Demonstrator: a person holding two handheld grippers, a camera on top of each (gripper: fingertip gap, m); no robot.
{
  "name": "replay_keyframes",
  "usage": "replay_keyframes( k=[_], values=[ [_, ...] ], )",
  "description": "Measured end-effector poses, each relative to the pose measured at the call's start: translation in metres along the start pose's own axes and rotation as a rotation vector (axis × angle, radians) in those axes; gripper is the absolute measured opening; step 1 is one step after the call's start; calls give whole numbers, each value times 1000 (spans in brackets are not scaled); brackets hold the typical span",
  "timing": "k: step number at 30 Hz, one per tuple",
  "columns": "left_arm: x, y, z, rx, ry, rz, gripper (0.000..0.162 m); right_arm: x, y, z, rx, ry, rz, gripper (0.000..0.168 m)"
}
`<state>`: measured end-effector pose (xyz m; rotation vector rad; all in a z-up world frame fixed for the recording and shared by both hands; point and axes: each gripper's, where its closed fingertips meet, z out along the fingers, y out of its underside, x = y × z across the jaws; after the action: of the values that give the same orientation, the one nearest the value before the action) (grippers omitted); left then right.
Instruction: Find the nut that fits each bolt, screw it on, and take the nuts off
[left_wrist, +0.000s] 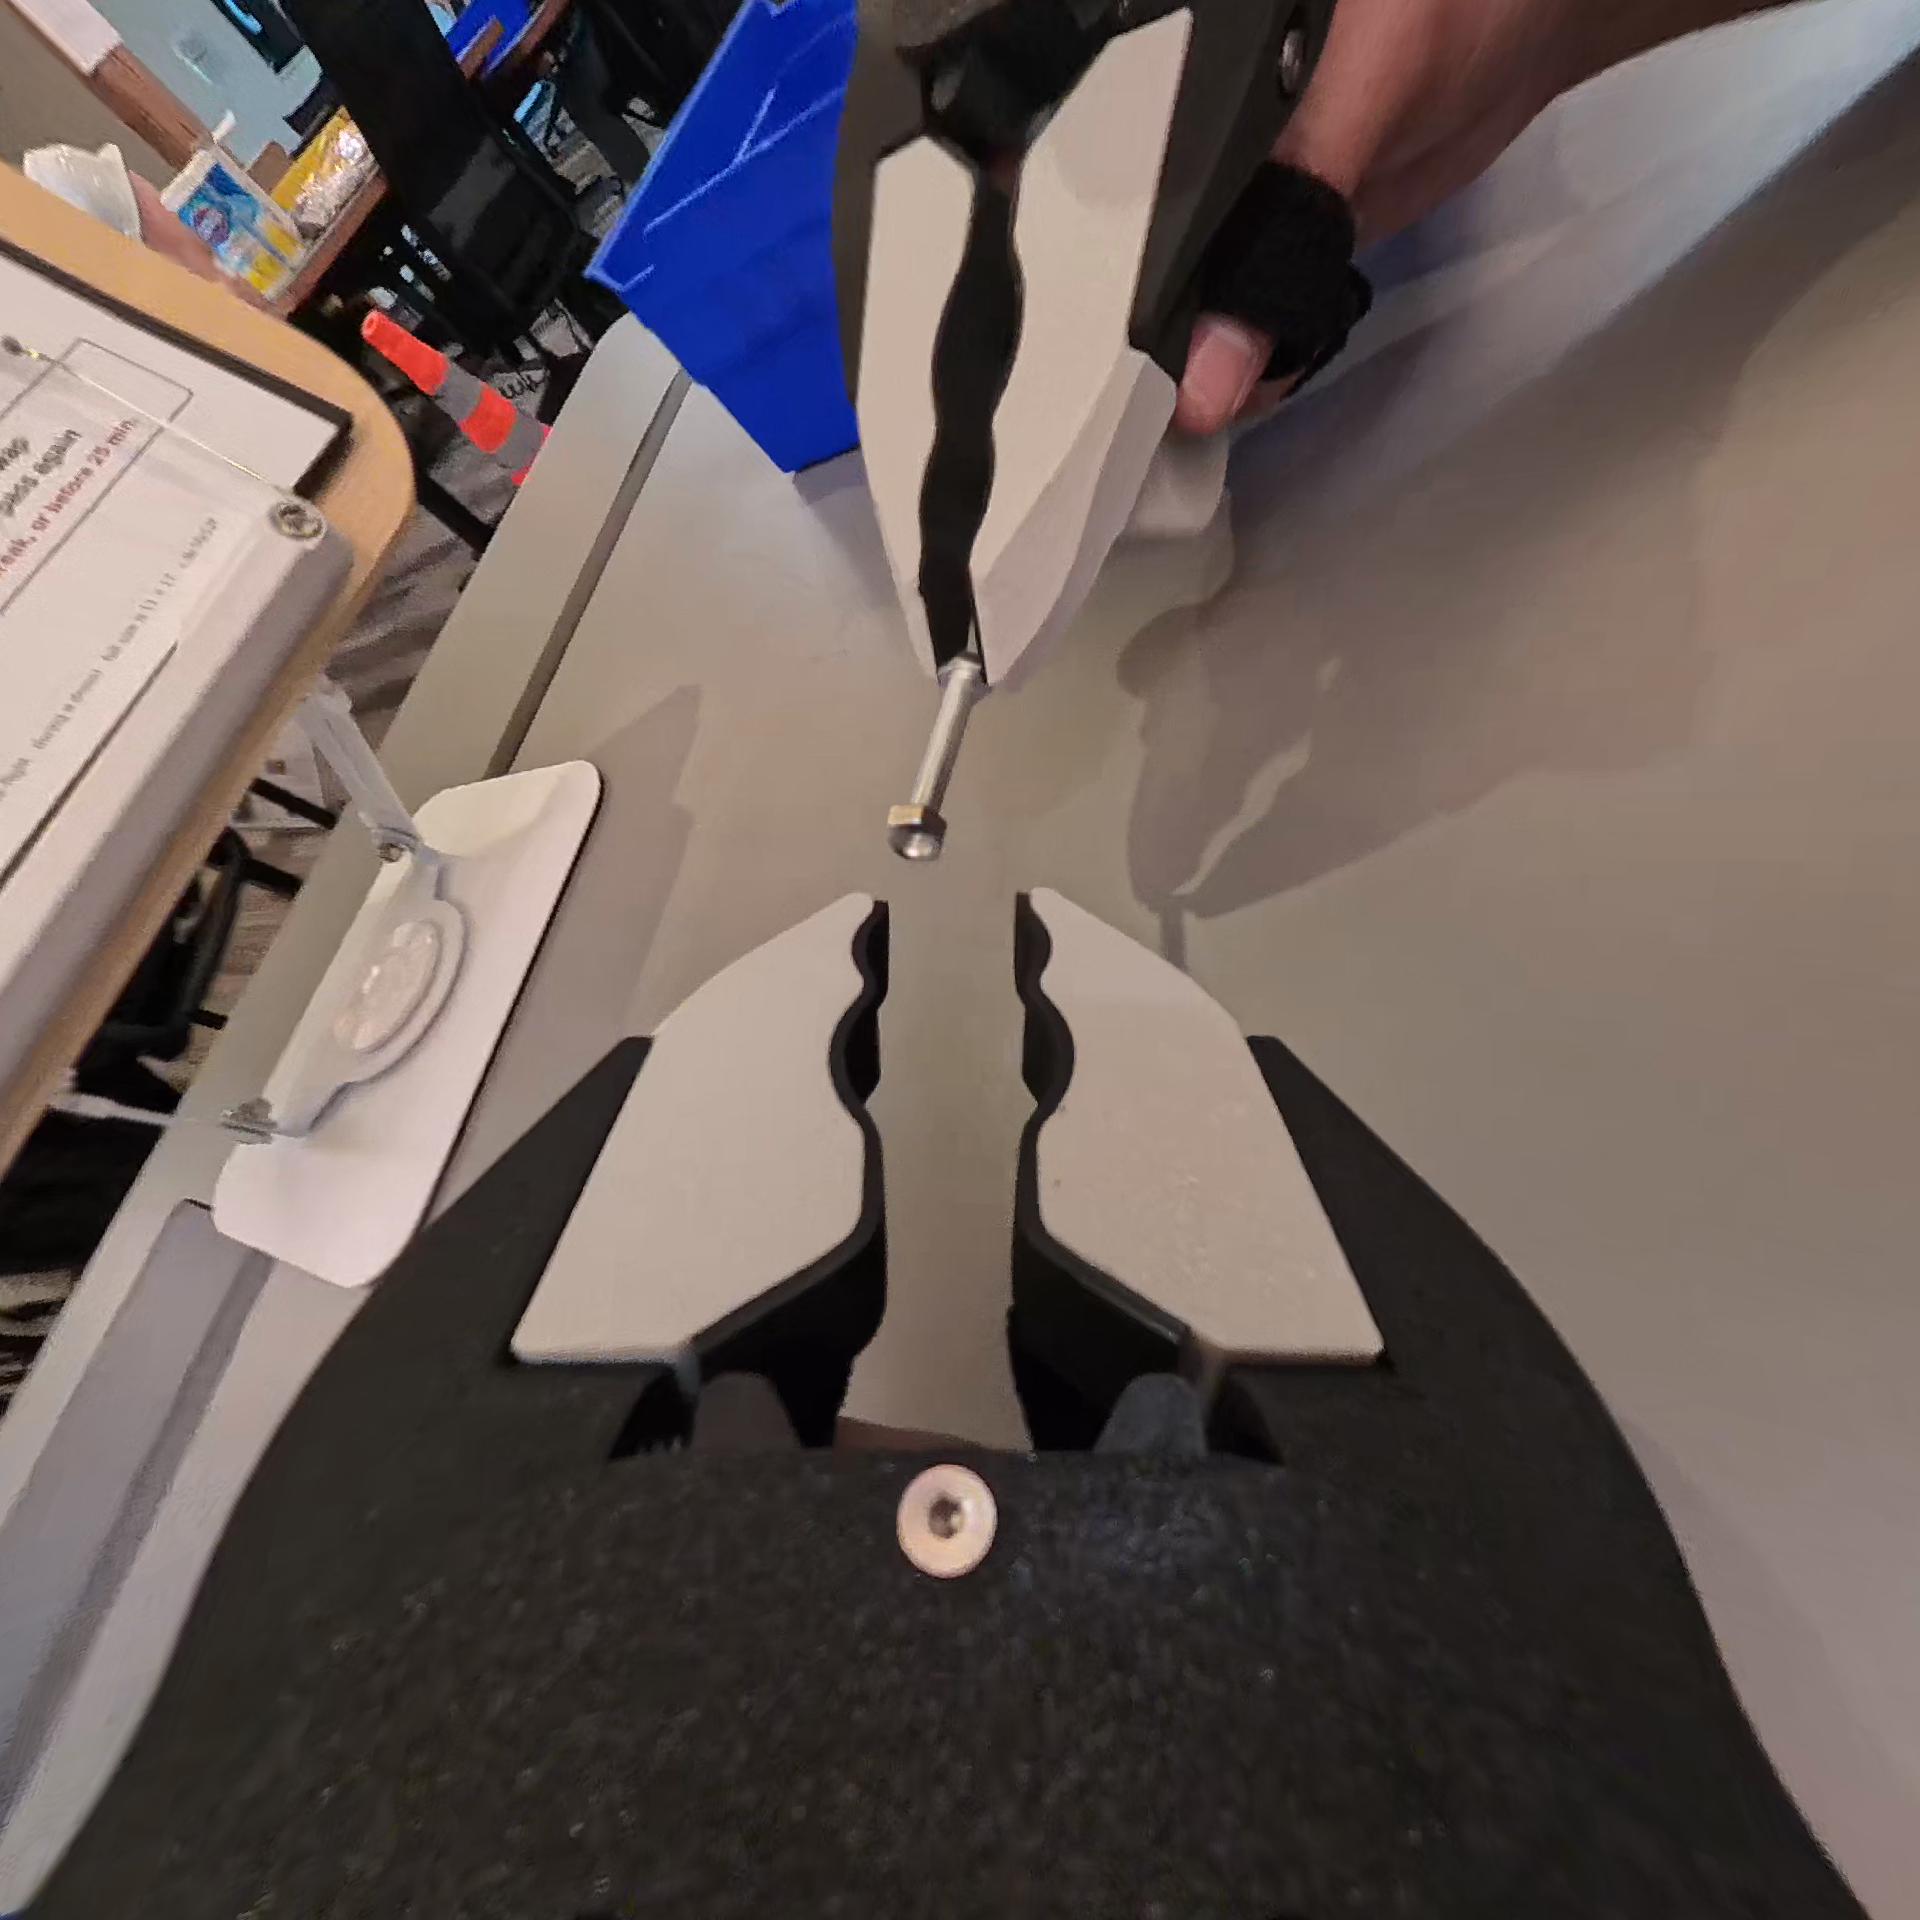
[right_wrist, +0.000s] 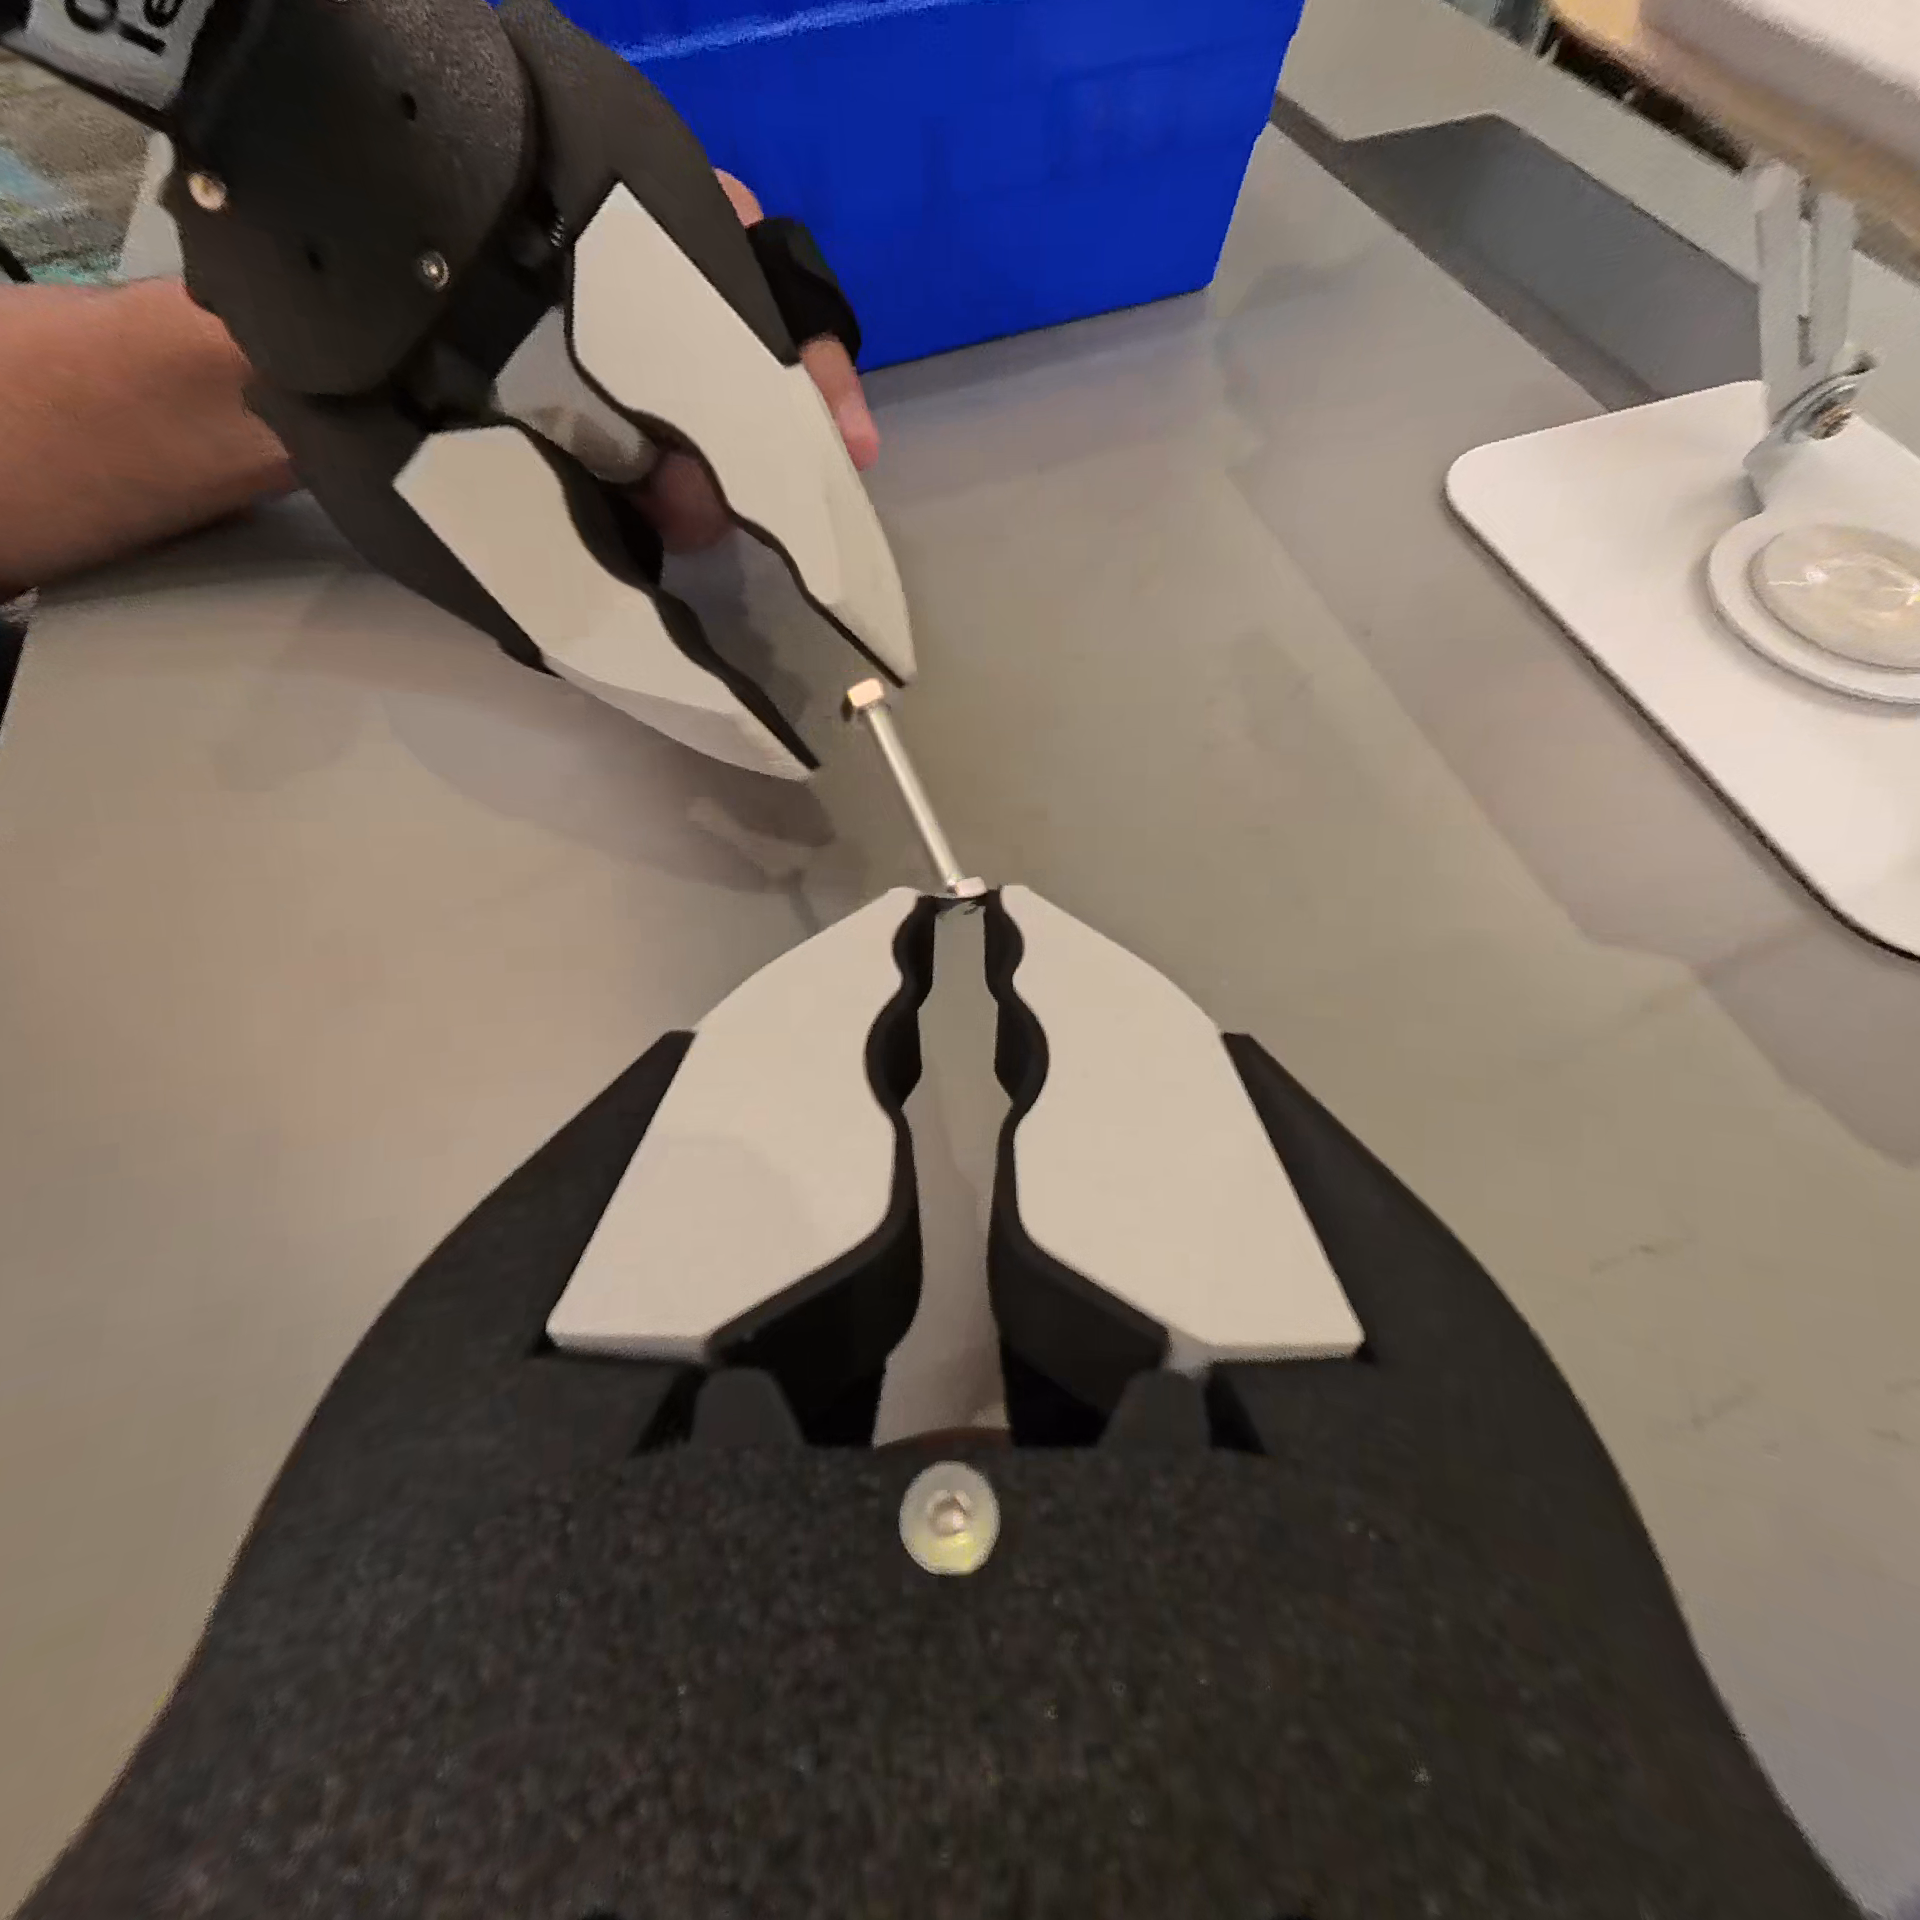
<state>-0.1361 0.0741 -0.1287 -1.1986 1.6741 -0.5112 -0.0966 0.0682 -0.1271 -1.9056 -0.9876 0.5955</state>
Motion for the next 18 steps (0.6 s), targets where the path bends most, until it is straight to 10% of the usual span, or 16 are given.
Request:
replay_keyframes(
  k=[8,18],
  values=[
    [1,-25,-1,193,376,-704,49,10,-25,-11,121,233,-190,9],
    [-5,-39,-10,306,382,-737,46,8,-21,-2,84,275,-247,9]
  ],
)
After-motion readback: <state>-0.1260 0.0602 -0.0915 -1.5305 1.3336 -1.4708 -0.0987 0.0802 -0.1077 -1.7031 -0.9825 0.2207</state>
